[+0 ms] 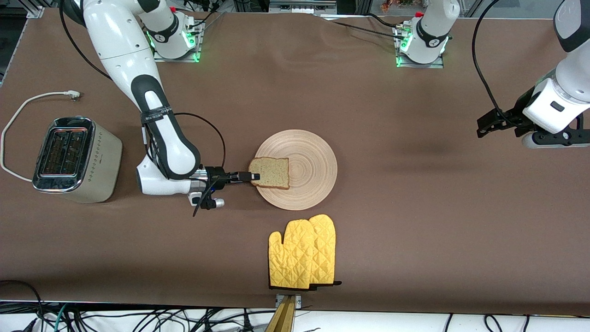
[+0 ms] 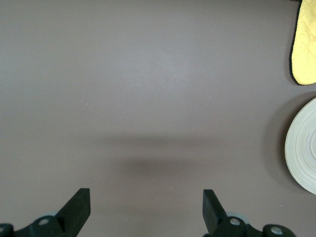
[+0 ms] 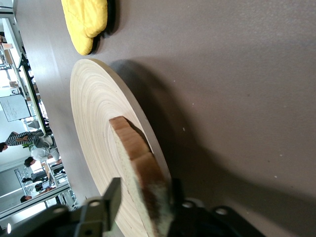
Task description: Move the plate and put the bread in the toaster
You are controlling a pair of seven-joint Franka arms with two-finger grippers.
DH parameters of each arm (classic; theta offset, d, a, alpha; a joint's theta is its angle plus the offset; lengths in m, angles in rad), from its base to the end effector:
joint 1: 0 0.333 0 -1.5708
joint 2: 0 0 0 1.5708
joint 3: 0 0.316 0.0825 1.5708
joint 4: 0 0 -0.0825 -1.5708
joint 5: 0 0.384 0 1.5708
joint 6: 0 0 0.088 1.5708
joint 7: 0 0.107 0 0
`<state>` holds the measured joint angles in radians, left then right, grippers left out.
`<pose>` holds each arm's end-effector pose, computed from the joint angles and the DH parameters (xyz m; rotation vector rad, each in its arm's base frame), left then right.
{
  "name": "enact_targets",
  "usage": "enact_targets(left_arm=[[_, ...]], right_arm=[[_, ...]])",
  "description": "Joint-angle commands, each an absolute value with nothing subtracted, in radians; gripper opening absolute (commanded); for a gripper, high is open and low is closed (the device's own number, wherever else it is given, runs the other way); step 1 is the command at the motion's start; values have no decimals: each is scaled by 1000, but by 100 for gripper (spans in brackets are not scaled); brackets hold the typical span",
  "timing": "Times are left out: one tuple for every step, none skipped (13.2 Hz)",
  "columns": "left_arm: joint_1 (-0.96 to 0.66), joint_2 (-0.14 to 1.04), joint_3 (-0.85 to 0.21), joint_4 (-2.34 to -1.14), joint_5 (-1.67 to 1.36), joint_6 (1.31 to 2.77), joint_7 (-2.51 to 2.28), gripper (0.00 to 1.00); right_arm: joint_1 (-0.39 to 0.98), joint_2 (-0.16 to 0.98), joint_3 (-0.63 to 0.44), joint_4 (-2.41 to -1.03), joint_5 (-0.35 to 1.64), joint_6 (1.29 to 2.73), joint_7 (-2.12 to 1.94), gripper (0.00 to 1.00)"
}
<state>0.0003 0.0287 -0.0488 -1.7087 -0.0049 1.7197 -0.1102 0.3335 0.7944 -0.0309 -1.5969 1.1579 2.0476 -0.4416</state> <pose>0.5693 -0.0278 0.5557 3.1351 0.0980 -0.0284 0.6294 0.2516 0.1620 -2.2241 0.0090 0.2773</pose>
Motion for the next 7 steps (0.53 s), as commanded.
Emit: enact_targets(left_arm=[[-5,20,-48,-1706,15,1698,-91,100],[-2,20,-48,-1706,15,1697,-89,100],[2,18,-46,-1706,15,1695,-89,100],[2,20,-48,-1706,15,1695,-89,100],[2,21,-48,-1706,15,1695,-89,100],[2,23,-48,-1703,15,1695,-89,100],[2,23,-48,-1703,15,1695,-89,100]], right_arm=[[333,770,-35,-1620,1154,2033,-459,31],[333,770,-35,-1618,1152,2033,-459,24],[333,770,-35,-1618,1152,2033,-459,17],[333,770,-35,-1618,1149,2033,-463,12],[333,770,-35,-1618,1138,2034,-474,8],[333,770,-35,-1618,1132,2034,-477,5],[333,769,-35,-1618,1131,2034,-477,1]])
